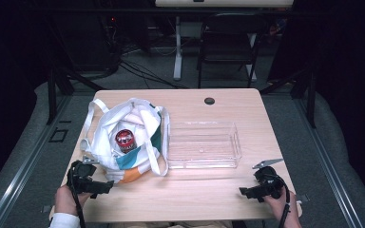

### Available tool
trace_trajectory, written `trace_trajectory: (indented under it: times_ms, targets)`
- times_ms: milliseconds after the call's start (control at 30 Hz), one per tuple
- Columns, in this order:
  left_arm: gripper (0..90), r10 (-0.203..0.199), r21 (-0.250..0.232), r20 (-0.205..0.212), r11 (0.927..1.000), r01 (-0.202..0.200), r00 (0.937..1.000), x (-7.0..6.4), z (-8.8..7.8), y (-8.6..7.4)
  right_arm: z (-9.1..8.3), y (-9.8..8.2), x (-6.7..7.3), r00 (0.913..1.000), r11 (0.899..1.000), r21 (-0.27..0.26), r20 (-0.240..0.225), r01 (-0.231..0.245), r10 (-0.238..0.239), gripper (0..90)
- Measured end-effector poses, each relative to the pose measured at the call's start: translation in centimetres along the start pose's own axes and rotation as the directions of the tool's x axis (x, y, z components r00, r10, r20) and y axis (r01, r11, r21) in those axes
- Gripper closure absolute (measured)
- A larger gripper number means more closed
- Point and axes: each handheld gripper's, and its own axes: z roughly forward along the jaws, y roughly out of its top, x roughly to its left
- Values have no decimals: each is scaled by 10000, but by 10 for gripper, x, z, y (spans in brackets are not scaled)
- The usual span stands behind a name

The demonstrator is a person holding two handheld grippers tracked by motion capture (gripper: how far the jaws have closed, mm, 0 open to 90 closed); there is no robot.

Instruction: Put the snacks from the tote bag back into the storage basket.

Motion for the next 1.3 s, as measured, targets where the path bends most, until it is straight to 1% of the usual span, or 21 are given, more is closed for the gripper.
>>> trace_trajectory:
  times_ms: [33, 67, 100, 333, 400, 467, 500, 633, 667, 700, 733, 767, 800, 867, 933, 967, 1000, 1033, 1133, 1200, 1300]
  targets:
    - [12, -17, 14, -12, 10000, 17, 10000, 1, 0, 0, 0, 1, 0, 10000, 10000, 27, -84, 21, -21, 127]
    - [11, -30, -34, -68, 10000, 30, 10000, 1, -1, -1, 3, 0, 2, 9997, 9991, -355, -112, -234, 230, 127]
    - [11, -100, -54, -77, 9999, 100, 9999, 1, -1, -1, 1, 1, 1, 9999, 10000, 4, -96, 62, -62, 127]
    - [11, -159, -162, -200, 9997, 155, 9997, 3, -5, -2, 1, 2, 1, 9999, 10000, -26, -123, 67, -67, 127]
    - [10, -168, -121, -215, 9998, 166, 9996, 3, -7, -2, 2, 2, 1, 9999, 10000, -31, -107, 83, -83, 127]
    - [10, -196, -225, -265, 9996, 190, 9995, 3, -10, -1, 1, 2, 1, 9999, 9999, 59, -49, 161, -161, 127]
    - [10, -203, -214, -312, 9996, 196, 9993, 2, -12, 0, 2, 2, 2, 9998, 9999, -19, -156, 139, -139, 127]
    - [8, -8, -453, -654, 9990, -21, 9979, -3, -21, 6, 1, 2, 2, 9999, 9999, 8, -106, 116, -116, 127]
    - [7, -8, -453, -654, 9990, -21, 9979, -3, -21, 6, 1, 2, 2, 9999, 9999, 8, -106, 116, -116, 127]
    - [6, 198, -479, -970, 9986, -245, 9951, -7, -26, 9, 2, 2, 2, 9998, 9999, -14, -103, 146, -146, 127]
    - [6, 275, -508, -1088, 9982, -332, 9937, -9, -28, 11, 2, 2, 2, 9998, 9999, 3, -101, 162, -162, 127]
    - [5, 275, -508, -1088, 9982, -332, 9937, -9, -28, 11, 2, 2, 2, 9998, 9999, 3, -101, 162, -162, 127]
    - [5, 288, -597, -1081, 9976, -354, 9937, -10, -30, 14, 1, 2, 1, 9997, 9997, 97, -97, 223, -222, 127]
    - [5, 268, -766, -1042, 9965, -349, 9942, -12, -32, 19, 2, 2, 2, 9997, 9997, 82, -104, 210, -209, 127]
    - [4, 295, -781, -1029, 9962, -376, 9943, -13, -33, 21, 2, 2, 2, 9997, 9998, 39, -155, 191, -190, 127]
    - [4, 242, -892, -1009, 9955, -332, 9946, -13, -35, 24, 2, 2, 2, 9997, 9998, 62, -169, 194, -193, 127]
    - [4, 331, -925, -1009, 9948, -425, 9943, -13, -36, 27, 2, 2, 2, 9997, 9998, 73, -166, 205, -204, 127]
    - [4, 275, -1001, -945, 9943, -370, 9951, -14, -37, 28, 2, 2, 2, 9997, 9997, 129, -101, 209, -208, 127]
    - [4, 302, -1210, -871, 9918, -407, 9957, -16, -40, 37, 2, 2, 2, 9997, 9997, 138, -139, 202, -200, 127]
    - [4, 388, -1215, -858, 9914, -491, 9956, -16, -41, 41, 2, 2, 2, 9997, 9997, 131, -129, 198, -196, 127]
    - [3, 359, -1246, -871, 9911, -466, 9956, -16, -42, 44, 2, 2, 2, 9997, 9997, 138, -126, 193, -191, 127]
